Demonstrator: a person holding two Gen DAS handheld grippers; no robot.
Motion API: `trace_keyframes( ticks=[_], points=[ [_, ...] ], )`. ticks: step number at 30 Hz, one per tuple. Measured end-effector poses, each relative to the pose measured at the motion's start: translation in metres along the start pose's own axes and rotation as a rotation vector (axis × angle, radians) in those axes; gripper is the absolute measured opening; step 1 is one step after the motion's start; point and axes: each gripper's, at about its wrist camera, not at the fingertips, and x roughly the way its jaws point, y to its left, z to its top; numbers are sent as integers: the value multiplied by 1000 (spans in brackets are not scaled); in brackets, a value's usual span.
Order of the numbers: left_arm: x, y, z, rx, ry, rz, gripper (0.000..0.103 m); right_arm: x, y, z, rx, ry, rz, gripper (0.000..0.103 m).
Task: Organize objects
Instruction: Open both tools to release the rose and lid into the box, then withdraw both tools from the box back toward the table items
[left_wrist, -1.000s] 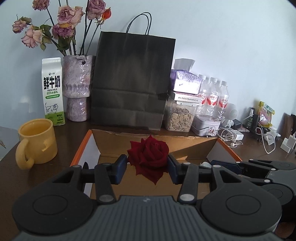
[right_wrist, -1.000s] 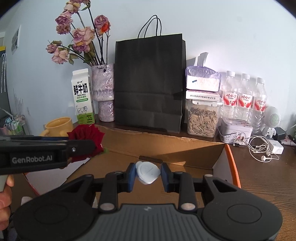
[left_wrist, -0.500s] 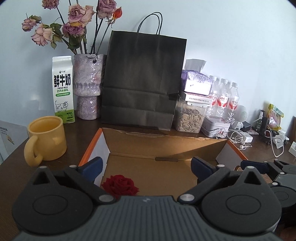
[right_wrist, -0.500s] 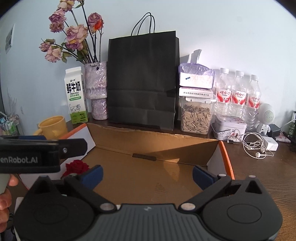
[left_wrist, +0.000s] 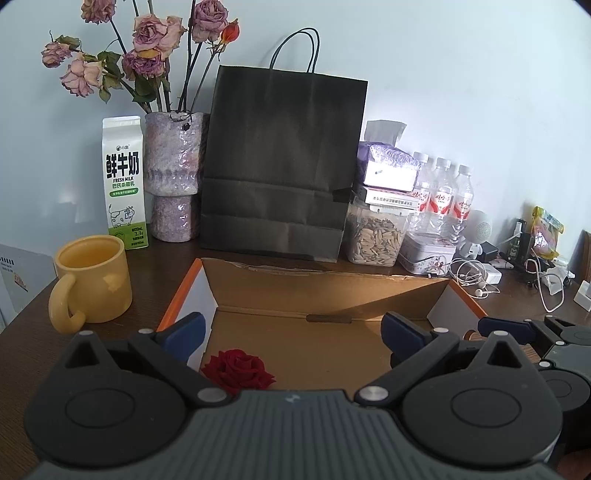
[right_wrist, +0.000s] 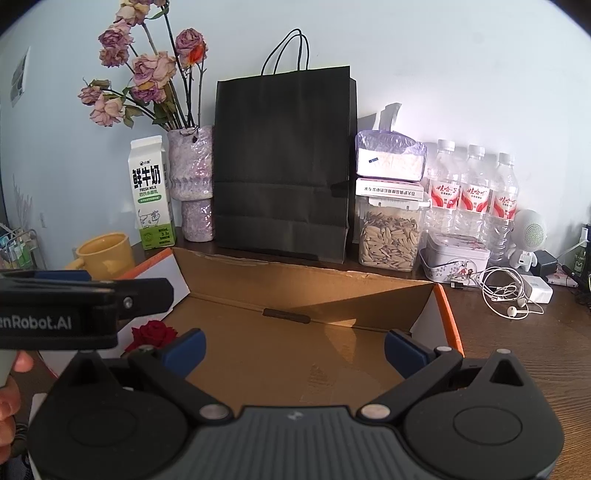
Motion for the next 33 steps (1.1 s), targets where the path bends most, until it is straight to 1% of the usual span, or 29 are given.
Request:
trace_keyframes(
  ticks=[6, 12, 33],
  points=[
    [-10, -2, 1, 3, -14, 4, 103, -10, 0, -1, -8, -16, -11, 103],
    [-22, -2, -3, 1, -6, 15, 103, -25, 1, -5, -7, -22, -20, 103],
    [-104, -2, -26, 32, -14, 23, 103, -111, 6, -35, -8, -48, -48, 103]
  ],
)
